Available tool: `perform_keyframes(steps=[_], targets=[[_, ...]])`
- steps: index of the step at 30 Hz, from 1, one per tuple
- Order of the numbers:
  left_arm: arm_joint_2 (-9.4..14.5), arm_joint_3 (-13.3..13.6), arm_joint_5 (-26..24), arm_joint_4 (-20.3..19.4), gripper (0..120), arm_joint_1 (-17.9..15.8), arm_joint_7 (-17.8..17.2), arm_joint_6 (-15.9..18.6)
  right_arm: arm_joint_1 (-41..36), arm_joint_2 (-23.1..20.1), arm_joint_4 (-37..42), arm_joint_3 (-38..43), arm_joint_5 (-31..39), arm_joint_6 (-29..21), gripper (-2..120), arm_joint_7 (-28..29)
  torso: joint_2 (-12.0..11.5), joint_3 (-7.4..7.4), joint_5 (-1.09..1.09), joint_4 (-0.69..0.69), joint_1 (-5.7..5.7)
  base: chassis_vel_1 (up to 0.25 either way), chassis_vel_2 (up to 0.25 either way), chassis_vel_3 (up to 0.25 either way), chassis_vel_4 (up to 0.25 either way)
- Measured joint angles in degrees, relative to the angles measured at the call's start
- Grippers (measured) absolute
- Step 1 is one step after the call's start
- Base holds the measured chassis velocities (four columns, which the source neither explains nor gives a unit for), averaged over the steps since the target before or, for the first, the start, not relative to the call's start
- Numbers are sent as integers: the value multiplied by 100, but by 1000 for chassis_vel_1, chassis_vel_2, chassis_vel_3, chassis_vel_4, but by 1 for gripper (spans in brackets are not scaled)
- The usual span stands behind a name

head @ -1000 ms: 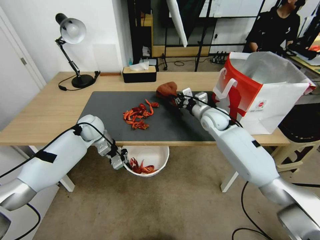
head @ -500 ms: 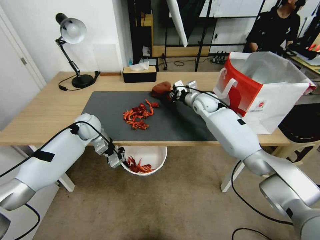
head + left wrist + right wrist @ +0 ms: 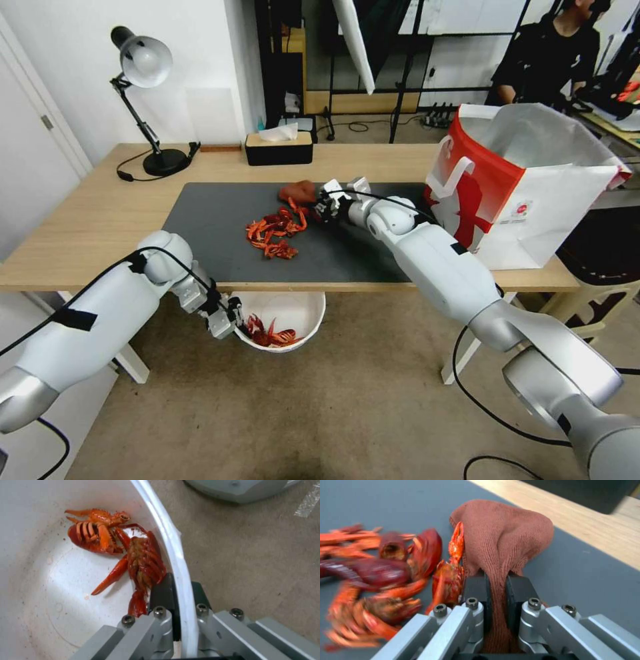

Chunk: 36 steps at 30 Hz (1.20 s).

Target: Sweep shrimp from table into container with towel, then put container into takeout bag.

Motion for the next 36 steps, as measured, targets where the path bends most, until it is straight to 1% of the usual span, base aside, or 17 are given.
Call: perform_keyframes(steps=[3, 9, 12, 27, 36], targets=[[78, -141, 0, -101, 0, 153, -3, 8, -1, -28, 107, -157, 42, 28, 7, -65, 0, 0, 0, -2, 0, 0, 0, 0, 0], [185, -338, -2, -226, 0, 360, -13, 29, 0, -102, 349, -425, 148, 52, 7, -109, 0, 0, 0, 1, 0, 0, 0, 0, 0], [188, -344, -16, -230, 0, 362, -27, 32, -27, -187, 540, -503, 209, 38, 7, -78, 0, 0, 0, -3, 0, 0, 0, 0, 0], [183, -344, -40, -190, 0, 313, -43, 41, -296, -563, 1226, -645, 371, -30, 7, 70, 0, 0, 0, -2, 0, 0, 0, 0, 0], [119, -308, -55, -177, 0, 278, -62, 101, -572, -812, 1676, -618, 427, -95, 7, 252, 0, 0, 1, -2, 0, 0, 0, 0, 0]])
